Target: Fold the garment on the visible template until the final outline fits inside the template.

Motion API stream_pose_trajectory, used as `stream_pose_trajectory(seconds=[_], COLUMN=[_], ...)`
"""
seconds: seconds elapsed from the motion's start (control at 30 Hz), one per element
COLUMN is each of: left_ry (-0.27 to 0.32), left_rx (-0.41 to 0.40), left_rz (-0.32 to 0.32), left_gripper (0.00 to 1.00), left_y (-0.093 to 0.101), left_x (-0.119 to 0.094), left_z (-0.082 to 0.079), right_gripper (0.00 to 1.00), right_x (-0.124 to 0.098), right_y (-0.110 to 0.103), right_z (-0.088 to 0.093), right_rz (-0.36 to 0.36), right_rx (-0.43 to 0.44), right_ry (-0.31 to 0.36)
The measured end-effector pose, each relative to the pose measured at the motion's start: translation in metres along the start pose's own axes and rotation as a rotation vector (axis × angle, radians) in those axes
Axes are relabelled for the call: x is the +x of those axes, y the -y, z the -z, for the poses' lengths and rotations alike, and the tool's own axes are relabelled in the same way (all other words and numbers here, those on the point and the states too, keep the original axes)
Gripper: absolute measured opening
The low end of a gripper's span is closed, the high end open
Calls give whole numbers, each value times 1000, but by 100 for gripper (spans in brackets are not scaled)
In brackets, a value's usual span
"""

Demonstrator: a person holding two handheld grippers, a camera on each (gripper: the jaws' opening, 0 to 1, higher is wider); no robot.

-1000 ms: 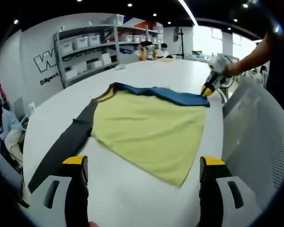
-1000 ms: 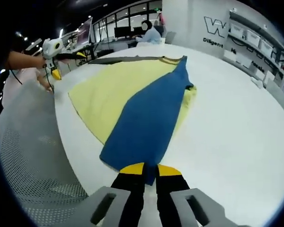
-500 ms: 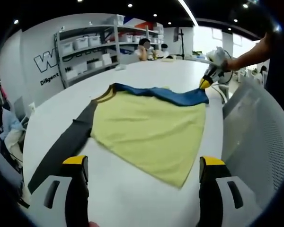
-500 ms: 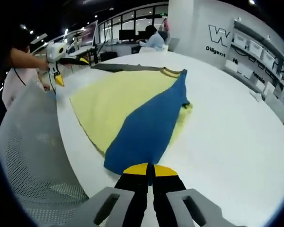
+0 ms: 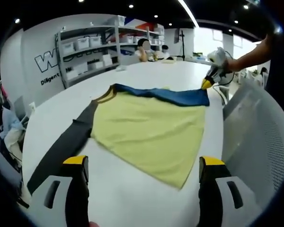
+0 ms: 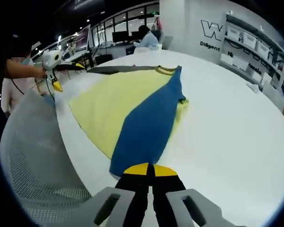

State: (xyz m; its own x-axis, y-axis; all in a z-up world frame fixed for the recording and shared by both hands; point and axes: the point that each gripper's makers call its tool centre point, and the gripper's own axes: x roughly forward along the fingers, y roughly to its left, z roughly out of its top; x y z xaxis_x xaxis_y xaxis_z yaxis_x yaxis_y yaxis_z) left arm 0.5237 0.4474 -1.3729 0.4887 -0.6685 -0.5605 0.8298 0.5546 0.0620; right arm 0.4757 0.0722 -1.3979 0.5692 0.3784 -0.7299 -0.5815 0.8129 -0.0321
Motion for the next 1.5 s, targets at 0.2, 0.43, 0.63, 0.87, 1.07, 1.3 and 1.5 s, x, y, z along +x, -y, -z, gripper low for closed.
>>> stream_pose_trajectory(seconds=[0.2, 0.43, 0.63, 0.87, 1.07, 1.3, 1.5], left_ry=[2, 9, 8, 9, 12, 11, 8], left_rx=[0, 0, -4, -7, -6, -8, -9], left_rz=[3, 0, -7, -13, -16, -21, -24], left_gripper=[96, 96, 96, 96, 96, 96, 96], left_y=[0, 0, -1, -1, -1, -3, -3], left_x=[1, 1, -2, -4, -4, -7, -8], left_z=[0, -3, -1, -2, -3, -4, -4], right_gripper=[0, 0, 0, 0, 0, 0, 0], right_x=[-11, -20, -33, -49, -59, -73, -78], right_y=[24, 48, 67, 92, 113, 140, 162], right_z=[-25, -45, -71, -110, -136, -161, -165], right_rz=[35, 75, 100, 144, 181, 233, 279], right_rx=[-23, -43, -75, -149, -207, -246, -260], right_ry=[33, 61, 81, 128, 147, 165, 150])
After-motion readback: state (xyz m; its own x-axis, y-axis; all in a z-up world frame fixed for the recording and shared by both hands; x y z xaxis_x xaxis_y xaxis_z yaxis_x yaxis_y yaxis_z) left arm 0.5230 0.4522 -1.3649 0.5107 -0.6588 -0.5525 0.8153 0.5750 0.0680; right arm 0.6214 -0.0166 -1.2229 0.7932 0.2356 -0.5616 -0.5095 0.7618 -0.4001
